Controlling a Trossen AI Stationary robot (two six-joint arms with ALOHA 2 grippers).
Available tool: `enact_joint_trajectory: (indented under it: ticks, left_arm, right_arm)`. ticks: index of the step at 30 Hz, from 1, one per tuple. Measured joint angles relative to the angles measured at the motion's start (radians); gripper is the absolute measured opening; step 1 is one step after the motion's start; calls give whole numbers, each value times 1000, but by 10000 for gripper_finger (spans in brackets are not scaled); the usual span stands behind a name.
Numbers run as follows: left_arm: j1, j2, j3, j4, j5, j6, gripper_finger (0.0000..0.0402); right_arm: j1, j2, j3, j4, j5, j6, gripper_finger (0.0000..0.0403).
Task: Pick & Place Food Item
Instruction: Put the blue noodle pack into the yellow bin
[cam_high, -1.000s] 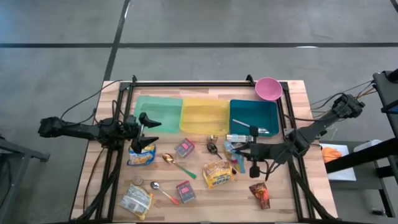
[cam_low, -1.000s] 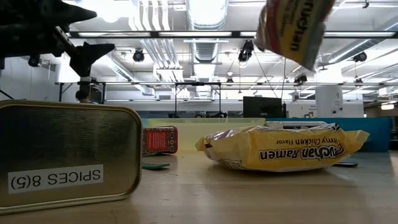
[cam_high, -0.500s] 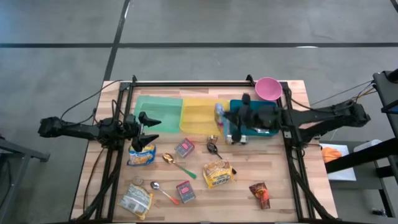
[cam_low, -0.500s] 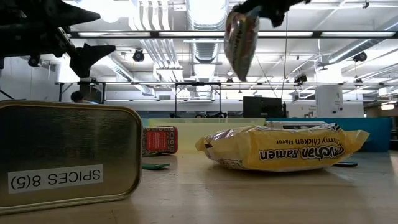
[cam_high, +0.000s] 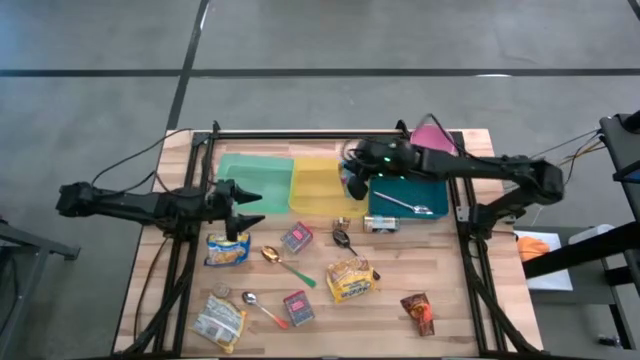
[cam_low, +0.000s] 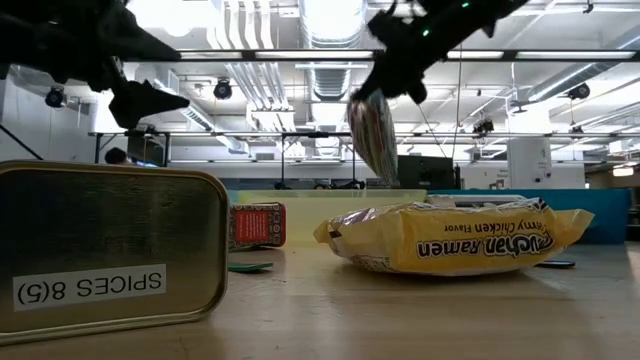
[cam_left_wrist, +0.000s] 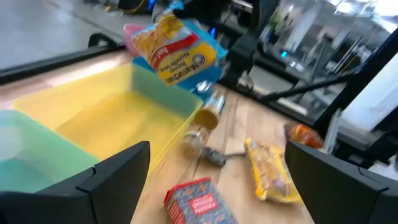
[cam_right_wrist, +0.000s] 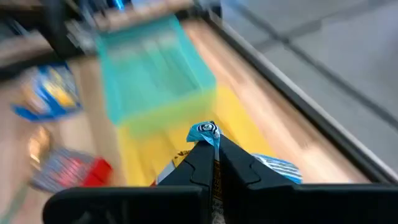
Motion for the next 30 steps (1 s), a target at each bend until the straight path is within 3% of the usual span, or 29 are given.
enact_joint_trajectory:
  ticks: [7,14,30]
  left_arm:
    - [0,82,13,3,-2,13,381]
    - [0,85,17,5,-3,19,381]
    - [0,87,16,4,-3,20,381]
  right_arm:
    - [-30,206,227,-231,3,-22,8]
    - [-54,377,396,-433,3,-41,8]
    - [-59,586,472,-489,-25,-111,8]
